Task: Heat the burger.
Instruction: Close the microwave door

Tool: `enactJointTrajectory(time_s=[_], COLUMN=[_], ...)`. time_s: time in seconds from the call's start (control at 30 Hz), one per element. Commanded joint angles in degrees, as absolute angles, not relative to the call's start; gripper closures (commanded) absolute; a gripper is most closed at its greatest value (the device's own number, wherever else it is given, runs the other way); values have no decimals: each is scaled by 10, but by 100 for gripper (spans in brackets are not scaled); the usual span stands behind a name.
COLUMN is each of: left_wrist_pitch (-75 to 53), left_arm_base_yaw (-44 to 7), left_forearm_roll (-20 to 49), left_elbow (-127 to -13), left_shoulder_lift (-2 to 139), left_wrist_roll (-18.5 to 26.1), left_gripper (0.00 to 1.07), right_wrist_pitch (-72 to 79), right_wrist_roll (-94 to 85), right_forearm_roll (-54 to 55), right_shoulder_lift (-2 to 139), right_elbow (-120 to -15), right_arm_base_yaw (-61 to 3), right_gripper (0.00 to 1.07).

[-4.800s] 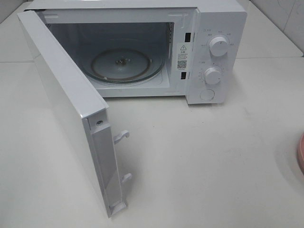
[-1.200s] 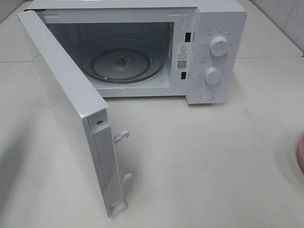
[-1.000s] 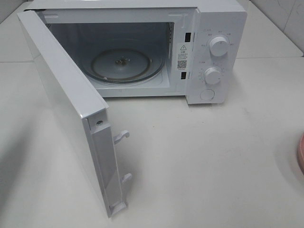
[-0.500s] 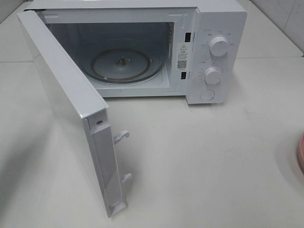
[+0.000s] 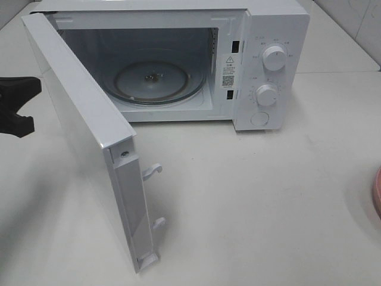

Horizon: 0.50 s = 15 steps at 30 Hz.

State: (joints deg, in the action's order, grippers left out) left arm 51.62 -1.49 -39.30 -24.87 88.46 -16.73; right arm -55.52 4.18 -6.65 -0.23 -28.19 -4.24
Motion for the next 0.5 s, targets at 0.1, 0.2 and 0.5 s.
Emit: enactJointTrajectory(time_s=[0.1,0.2,0.5], left_wrist_pitch=[523,523,525], left_arm_base_yaw=[-46,-66,-112], left_forearm_roll=[-376,-370,-332], left_elbow=[-257,-258,-258], left_shoulder_lift=[903,913,925], left_wrist_roll=[-171,-167,-167], left_gripper=[107,107,107], right_wrist_pitch=[-551,-551,-551], right_wrist_roll=[33,33,33], right_forearm_roll=[-65,-65,-65], right_shoulder_lift=[-17,-17,-17], right_elbow=[-280,-280,-280], right_arm_base_yaw=[-40,-40,-40], right_gripper=[32,32,32])
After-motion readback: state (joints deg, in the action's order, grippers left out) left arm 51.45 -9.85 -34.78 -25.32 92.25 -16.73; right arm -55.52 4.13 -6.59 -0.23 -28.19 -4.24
